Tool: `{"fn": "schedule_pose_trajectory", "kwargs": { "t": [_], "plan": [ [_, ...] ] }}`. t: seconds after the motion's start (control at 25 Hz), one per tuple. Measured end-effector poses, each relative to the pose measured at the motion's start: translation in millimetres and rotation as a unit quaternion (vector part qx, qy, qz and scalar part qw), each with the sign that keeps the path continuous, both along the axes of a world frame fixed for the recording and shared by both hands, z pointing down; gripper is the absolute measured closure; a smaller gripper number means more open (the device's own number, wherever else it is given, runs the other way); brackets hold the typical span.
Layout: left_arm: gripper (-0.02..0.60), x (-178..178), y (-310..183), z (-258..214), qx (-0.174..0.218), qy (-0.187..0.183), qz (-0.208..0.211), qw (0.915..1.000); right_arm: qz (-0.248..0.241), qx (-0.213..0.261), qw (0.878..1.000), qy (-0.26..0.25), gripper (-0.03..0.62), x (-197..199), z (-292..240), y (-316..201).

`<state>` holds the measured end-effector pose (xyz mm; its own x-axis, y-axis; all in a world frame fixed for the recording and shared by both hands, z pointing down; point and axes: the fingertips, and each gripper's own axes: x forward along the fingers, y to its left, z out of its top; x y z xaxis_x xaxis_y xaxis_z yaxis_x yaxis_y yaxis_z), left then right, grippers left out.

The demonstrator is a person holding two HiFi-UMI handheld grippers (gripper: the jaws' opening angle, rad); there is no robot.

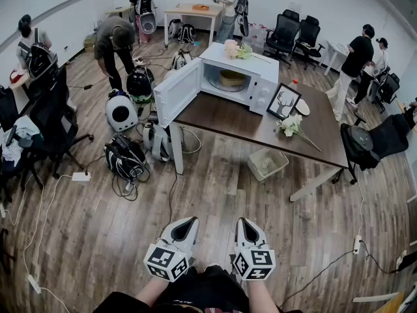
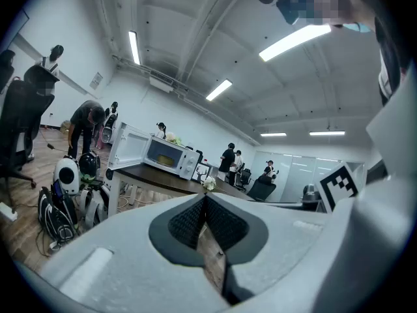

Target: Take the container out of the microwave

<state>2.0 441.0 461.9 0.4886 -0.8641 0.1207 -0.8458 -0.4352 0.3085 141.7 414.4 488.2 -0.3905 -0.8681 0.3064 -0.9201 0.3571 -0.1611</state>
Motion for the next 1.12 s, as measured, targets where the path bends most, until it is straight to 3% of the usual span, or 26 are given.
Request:
{"fn": "schedule_pose_trajectory", "kwargs": {
  "t": [0.28, 0.68, 0.84, 1.12],
  "plan": [
    [0.572, -21.0, -10.9, -2.5, 0.012, -0.003, 0.014, 0.9998, 0.010, 0.026, 0.999, -0.043, 0.586, -27.2, -13.1, -8.1],
    [0.572, -45.0, -15.2, -3.0, 0.019, -0.008, 0.055, 0.9983, 0.052, 0.046, 0.997, -0.026, 0.586, -51.8, -14.3, -11.9],
    [0.572, -53.2, -23.8, -1.7, 0.022, -0.007, 0.045, 0.9987, 0.089, 0.059, 0.994, -0.011, 0.586, -41.5, -15.8, -23.8],
    [0.572, -67.0, -62.3, 7.6, 0.019, -0.013, 0.009, 0.9997, 0.068, 0.051, 0.995, -0.046, 0.586, -46.3, -7.4, -74.1]
  ]
}}
